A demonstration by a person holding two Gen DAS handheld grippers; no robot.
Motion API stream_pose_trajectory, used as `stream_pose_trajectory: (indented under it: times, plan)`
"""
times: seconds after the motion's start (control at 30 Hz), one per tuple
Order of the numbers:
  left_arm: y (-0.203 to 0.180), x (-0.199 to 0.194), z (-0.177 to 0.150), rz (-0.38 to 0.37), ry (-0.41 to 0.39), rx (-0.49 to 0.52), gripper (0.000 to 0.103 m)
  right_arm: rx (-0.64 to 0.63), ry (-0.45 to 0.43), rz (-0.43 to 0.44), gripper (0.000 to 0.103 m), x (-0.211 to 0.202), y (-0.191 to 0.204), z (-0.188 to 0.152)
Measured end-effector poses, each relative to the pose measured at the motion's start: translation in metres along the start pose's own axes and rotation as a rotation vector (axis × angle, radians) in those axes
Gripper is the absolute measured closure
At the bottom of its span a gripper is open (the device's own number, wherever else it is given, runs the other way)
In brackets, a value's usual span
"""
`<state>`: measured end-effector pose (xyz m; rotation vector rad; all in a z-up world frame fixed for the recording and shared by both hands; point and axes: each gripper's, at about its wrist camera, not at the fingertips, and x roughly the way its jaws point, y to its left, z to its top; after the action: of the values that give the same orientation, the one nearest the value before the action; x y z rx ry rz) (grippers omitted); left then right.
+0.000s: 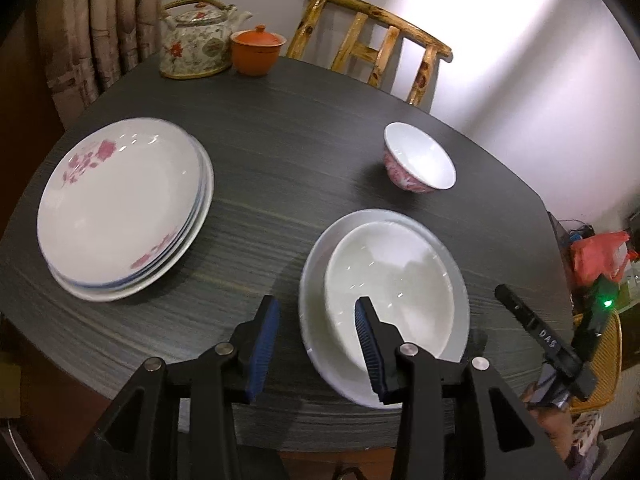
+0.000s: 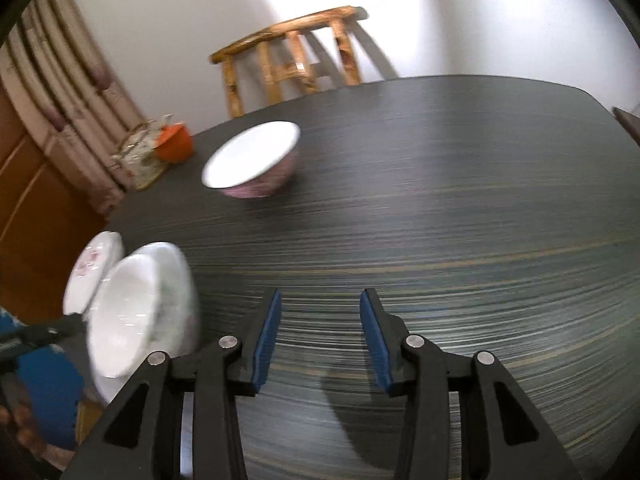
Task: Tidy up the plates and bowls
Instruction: 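Move both tools to the pink-patterned bowl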
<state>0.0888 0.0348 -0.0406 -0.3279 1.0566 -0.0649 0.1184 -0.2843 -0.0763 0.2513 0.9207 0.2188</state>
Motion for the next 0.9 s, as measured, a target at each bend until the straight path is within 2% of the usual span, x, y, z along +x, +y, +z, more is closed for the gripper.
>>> stream_pose_trajectory:
  times: [0.1,0.23,0.43,0.7,0.9]
  plan:
    - [-0.012,-0.001,0.012,-0.022,-0.005,0.031,0.063,0.046,0.004,0.006,0.053,0.004,-0.017,-0.001]
    - [-0.025,0.004,0.031,-0.071,0.012,0.047,0.058,0.086,0.019,-0.010,0.053,0.012,-0.036,-0.007]
    - [-0.035,0.026,0.063,-0.150,0.082,0.003,0.058,0.100,-0.013,0.009,0.052,0.013,-0.053,-0.012]
    - [-0.042,0.073,0.114,-0.241,0.181,-0.082,0.057,0.108,0.018,0.075,0.047,0.023,-0.057,0.004]
    - [-0.043,0.106,0.148,-0.257,0.221,-0.115,0.057,0.153,0.057,0.125,0.046,0.038,-0.061,0.028]
